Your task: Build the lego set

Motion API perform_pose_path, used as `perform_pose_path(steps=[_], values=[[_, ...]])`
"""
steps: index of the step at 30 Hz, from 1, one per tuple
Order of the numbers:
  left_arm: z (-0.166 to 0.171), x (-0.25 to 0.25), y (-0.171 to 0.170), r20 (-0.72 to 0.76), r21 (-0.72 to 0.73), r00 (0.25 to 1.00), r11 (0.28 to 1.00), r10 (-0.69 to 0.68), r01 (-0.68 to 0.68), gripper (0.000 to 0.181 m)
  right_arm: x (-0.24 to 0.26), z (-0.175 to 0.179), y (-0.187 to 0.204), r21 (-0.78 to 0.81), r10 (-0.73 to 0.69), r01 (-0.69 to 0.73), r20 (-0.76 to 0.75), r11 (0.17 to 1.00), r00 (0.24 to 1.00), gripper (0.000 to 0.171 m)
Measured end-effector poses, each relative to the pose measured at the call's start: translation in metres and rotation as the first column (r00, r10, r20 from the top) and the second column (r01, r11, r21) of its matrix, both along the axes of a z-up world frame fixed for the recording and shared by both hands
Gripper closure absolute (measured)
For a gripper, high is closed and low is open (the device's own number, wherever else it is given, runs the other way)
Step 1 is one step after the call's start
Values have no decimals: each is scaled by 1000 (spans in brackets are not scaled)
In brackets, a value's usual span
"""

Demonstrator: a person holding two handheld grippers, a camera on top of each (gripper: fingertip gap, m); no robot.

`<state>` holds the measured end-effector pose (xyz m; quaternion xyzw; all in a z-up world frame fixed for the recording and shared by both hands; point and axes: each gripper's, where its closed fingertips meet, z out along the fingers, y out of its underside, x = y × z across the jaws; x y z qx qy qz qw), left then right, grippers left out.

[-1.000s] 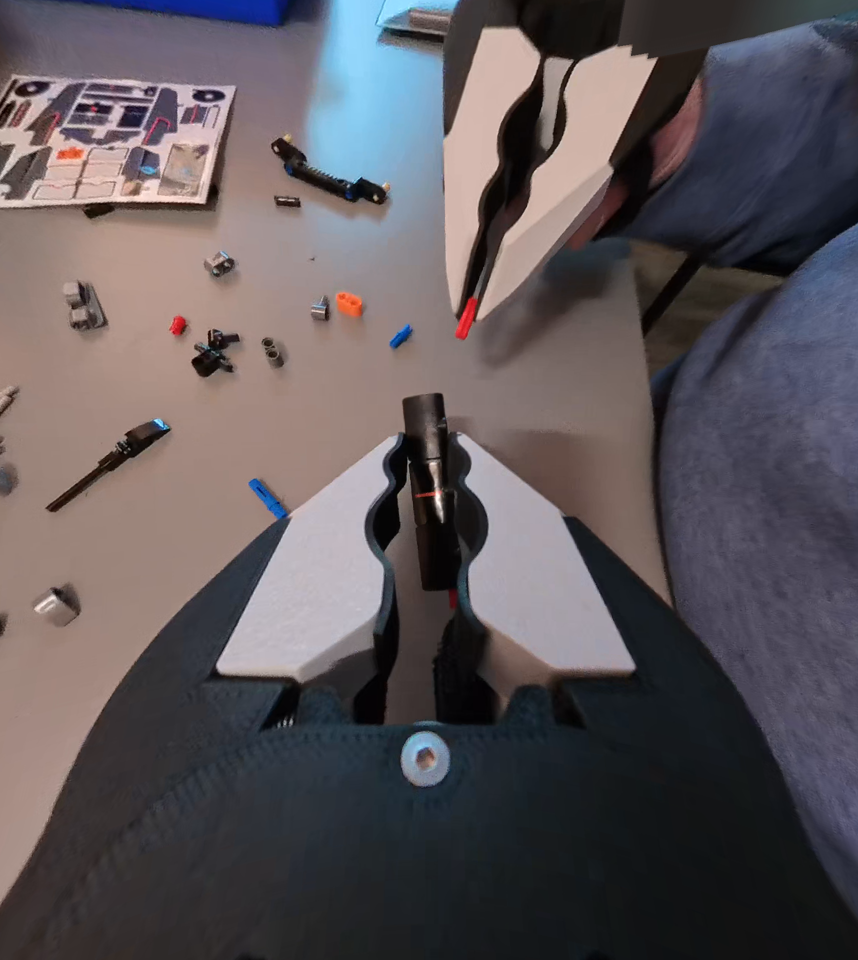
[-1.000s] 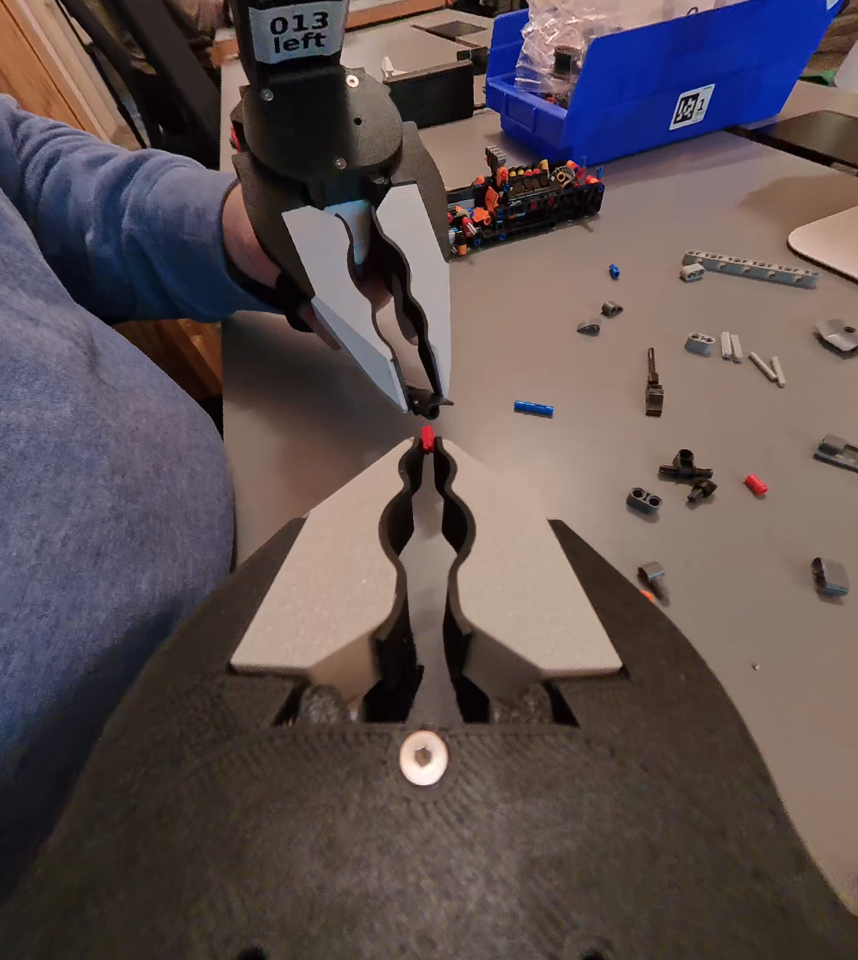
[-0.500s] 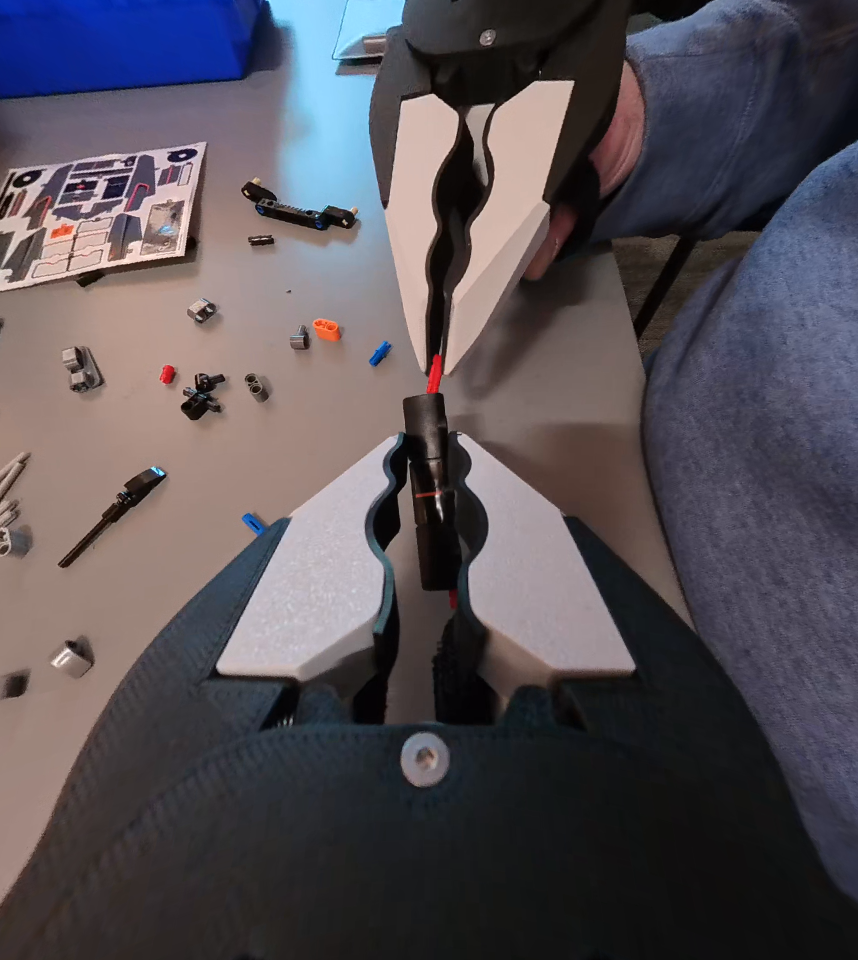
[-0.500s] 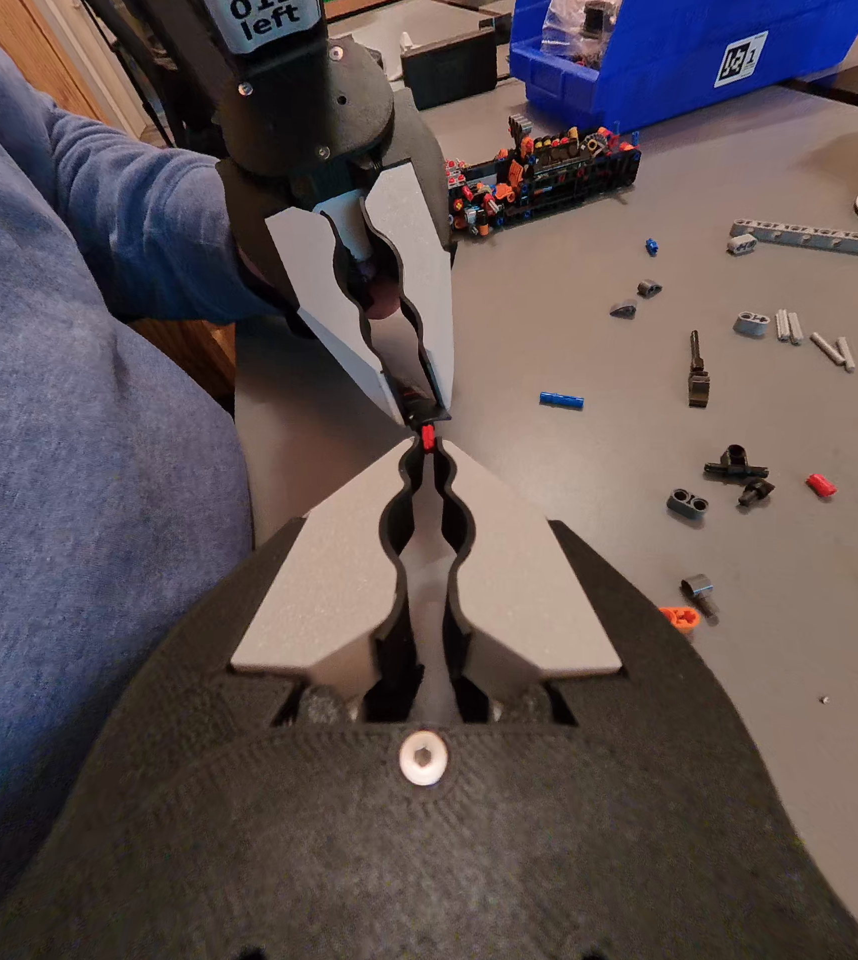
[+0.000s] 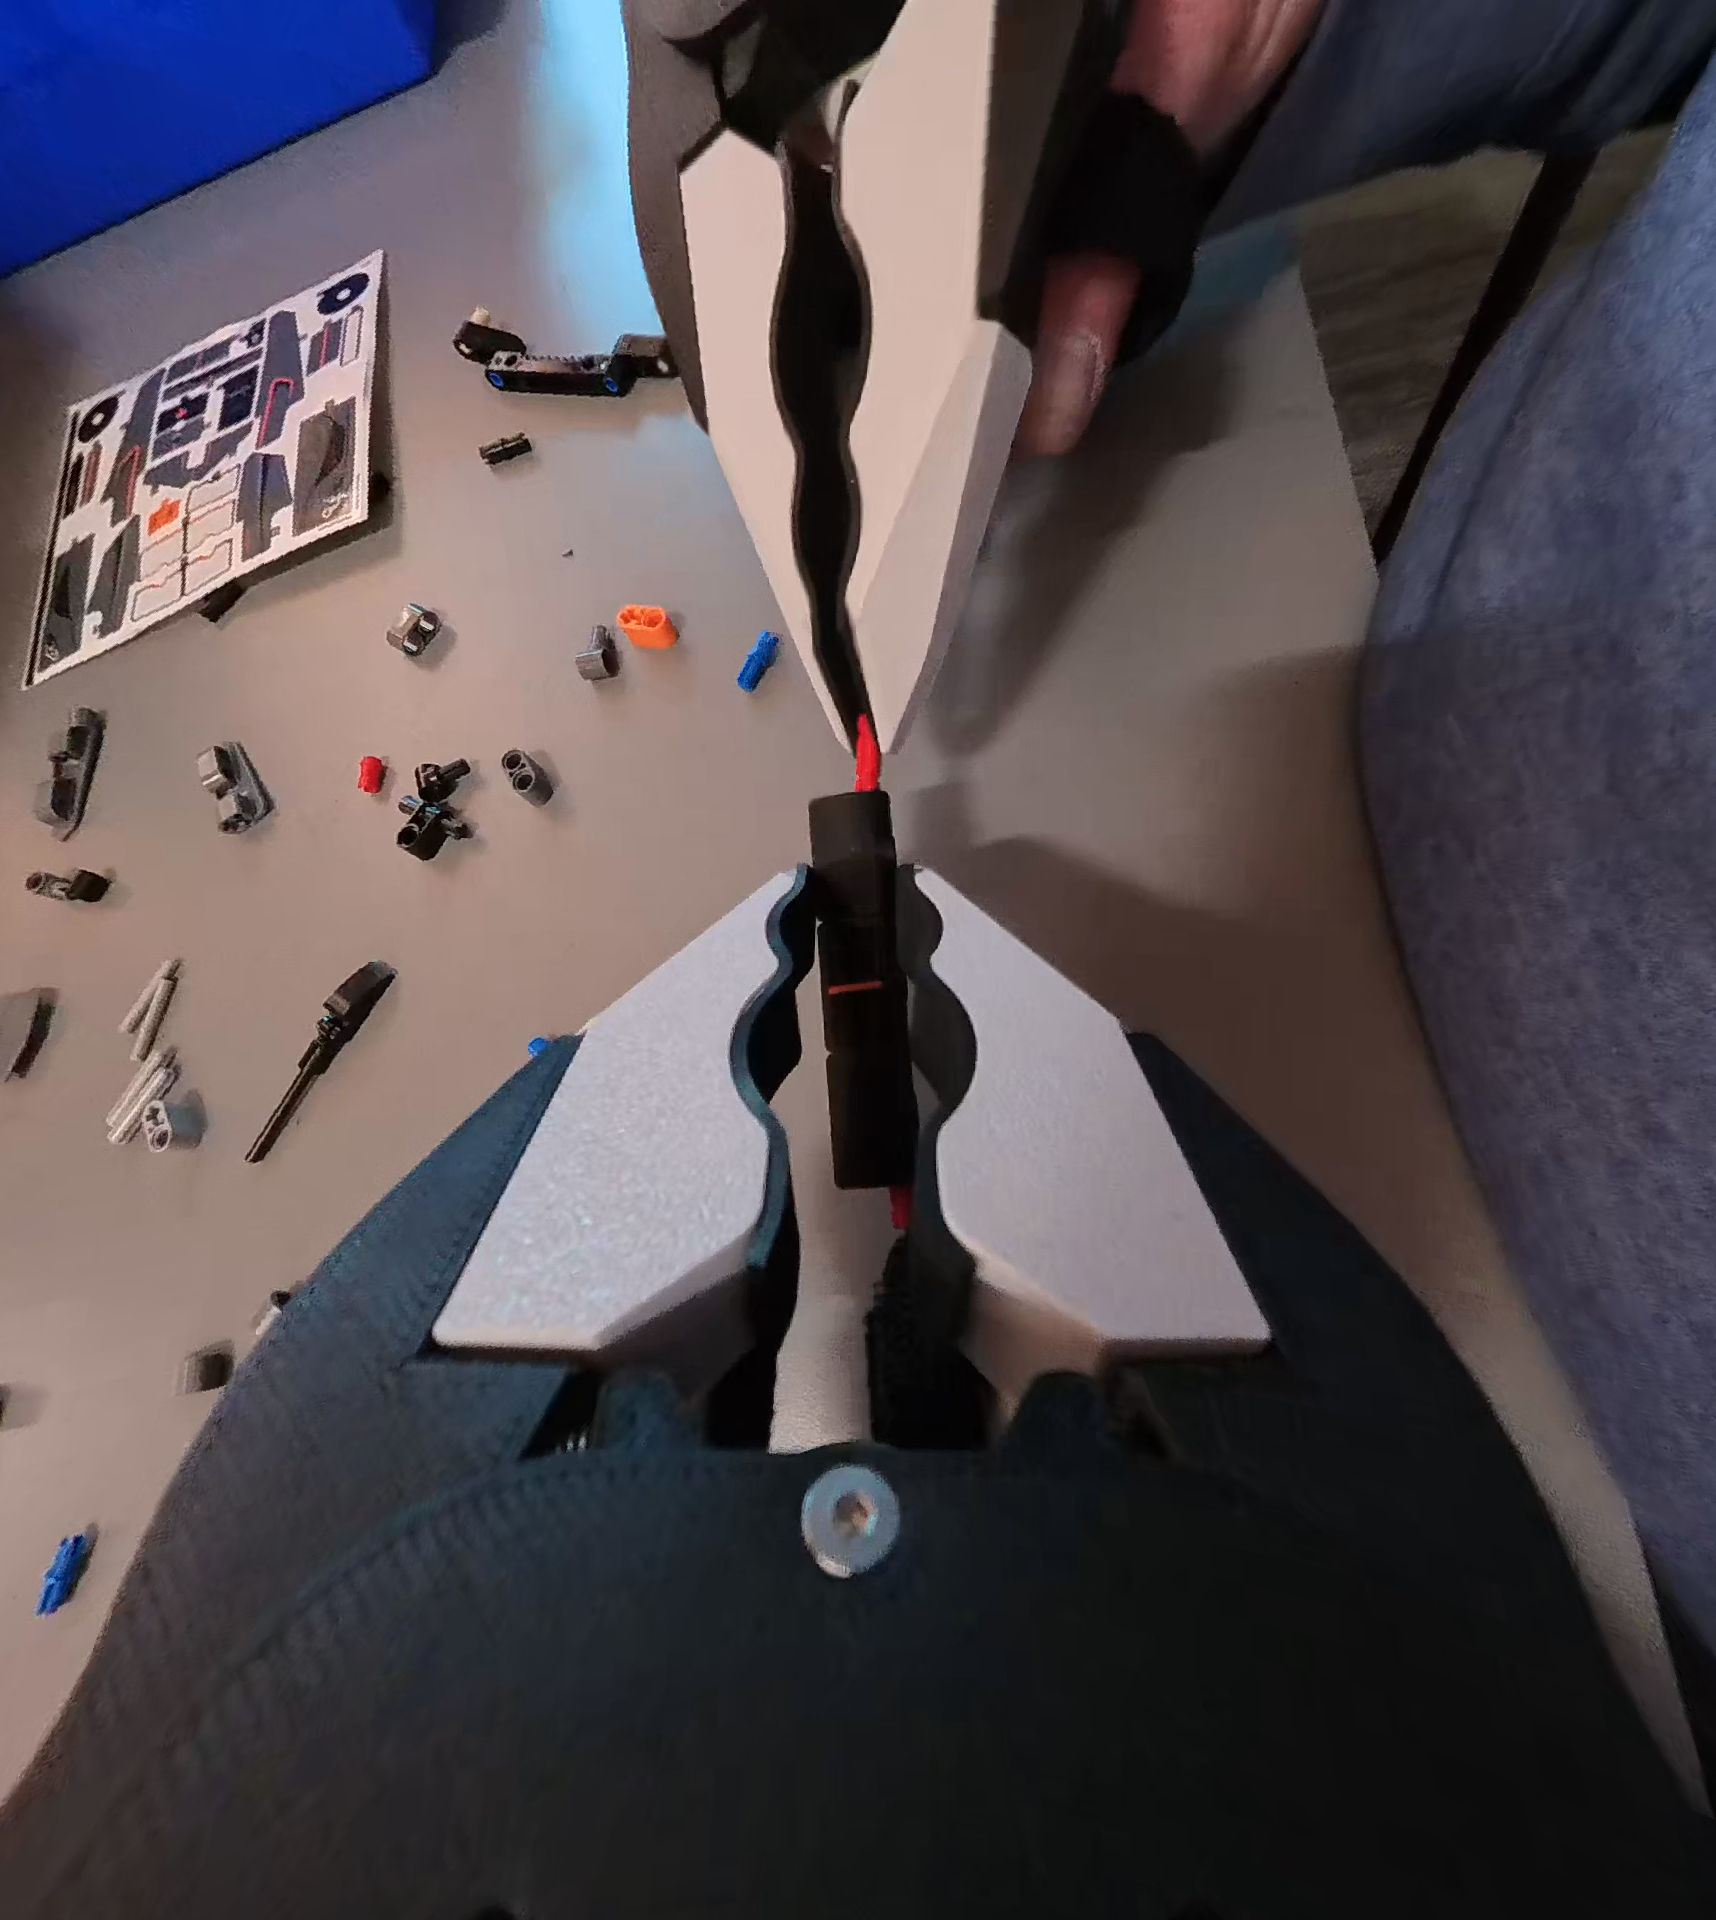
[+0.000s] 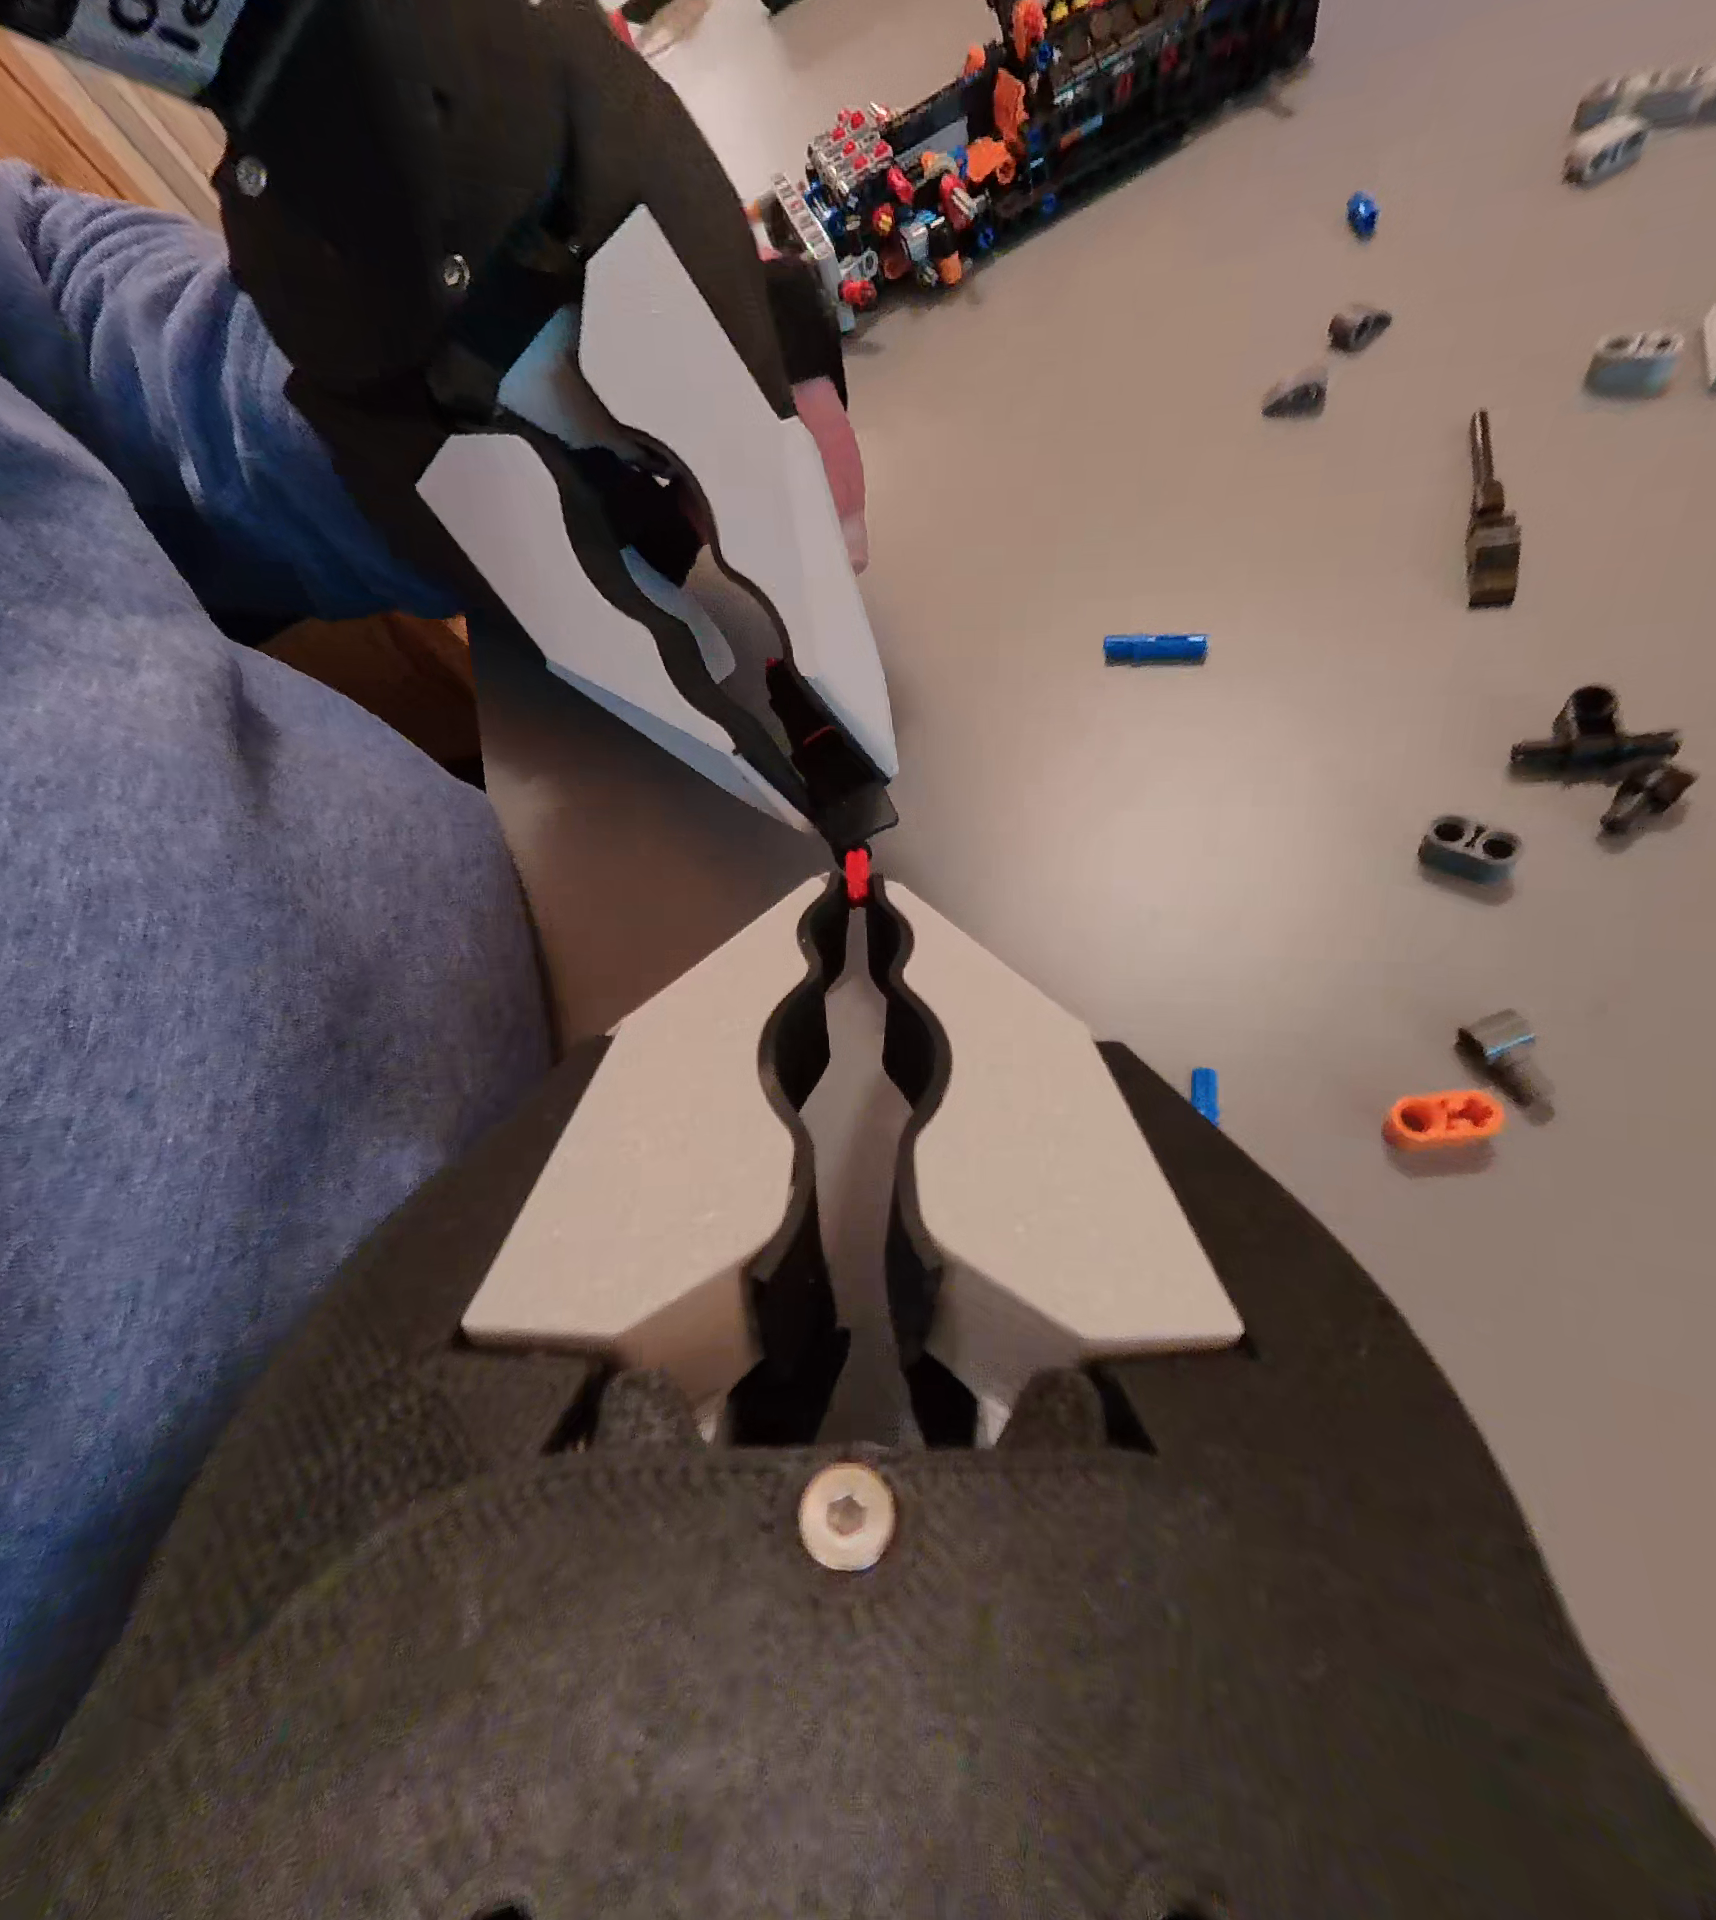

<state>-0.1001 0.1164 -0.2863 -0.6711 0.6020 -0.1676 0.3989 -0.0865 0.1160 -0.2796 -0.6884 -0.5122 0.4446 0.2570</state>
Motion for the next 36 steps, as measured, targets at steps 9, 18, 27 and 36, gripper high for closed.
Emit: perform_pose_path(steps=[9,18,27,36], values=[[-3,-1,1,-64,120,998,993,-5,13,169,-1,-3,0,-160,-51,47,-21,986,998,170],[0,0,-1,-101,213,995,976,-16,38,168,-1,-3,-3,-212,-44,37,-26,977,999,170],[9,-1,-3,-63,281,997,958,-40,56,168,-3,5,-5,-214,-12,-4,-74,977,997,171],[18,-1,-5,-5,299,998,952,-63,61,170,-3,13,-7,-241,-1,-32,-133,970,991,171]])
